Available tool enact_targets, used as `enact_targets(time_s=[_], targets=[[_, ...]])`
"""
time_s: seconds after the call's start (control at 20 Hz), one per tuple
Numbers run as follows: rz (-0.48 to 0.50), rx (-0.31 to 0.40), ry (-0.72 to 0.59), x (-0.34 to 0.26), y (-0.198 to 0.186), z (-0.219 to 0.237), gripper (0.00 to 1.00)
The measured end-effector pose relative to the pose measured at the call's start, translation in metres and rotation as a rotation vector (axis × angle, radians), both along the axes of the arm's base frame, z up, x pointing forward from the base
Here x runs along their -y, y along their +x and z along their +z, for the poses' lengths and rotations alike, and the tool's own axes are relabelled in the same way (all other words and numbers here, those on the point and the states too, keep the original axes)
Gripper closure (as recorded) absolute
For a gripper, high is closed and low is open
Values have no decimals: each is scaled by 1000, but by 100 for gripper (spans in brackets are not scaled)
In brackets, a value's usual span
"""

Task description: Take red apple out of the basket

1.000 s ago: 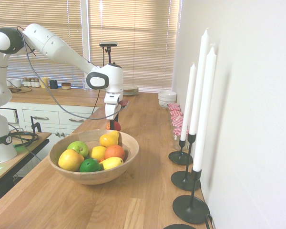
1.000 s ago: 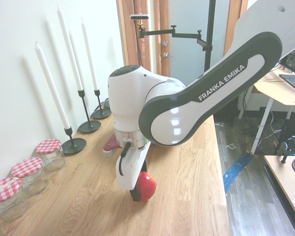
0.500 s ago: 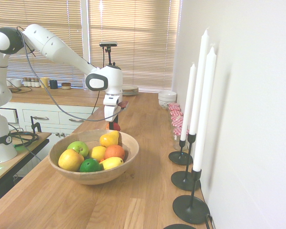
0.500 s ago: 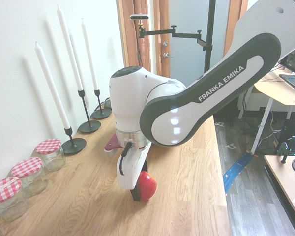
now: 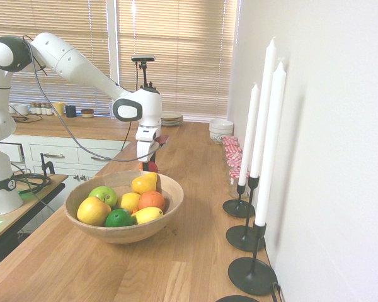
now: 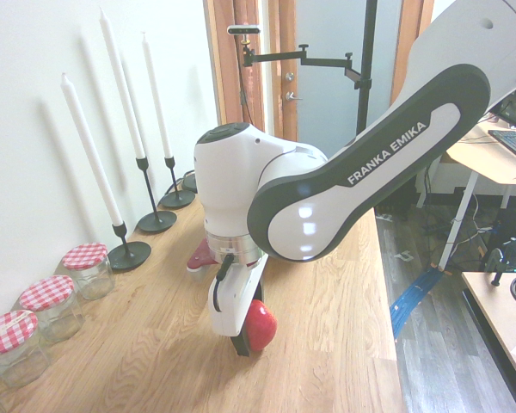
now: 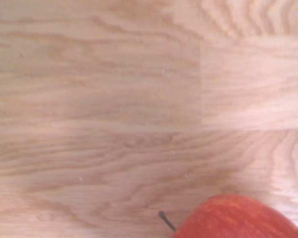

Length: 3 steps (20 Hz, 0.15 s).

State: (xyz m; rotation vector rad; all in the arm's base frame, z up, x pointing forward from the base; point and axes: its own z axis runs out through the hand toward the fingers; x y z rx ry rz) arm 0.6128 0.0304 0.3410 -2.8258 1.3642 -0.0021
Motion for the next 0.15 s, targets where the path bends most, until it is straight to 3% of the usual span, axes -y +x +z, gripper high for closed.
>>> enact_targets(time_s=[0.15], targets=[[-4, 1, 0, 1, 0, -1, 0]])
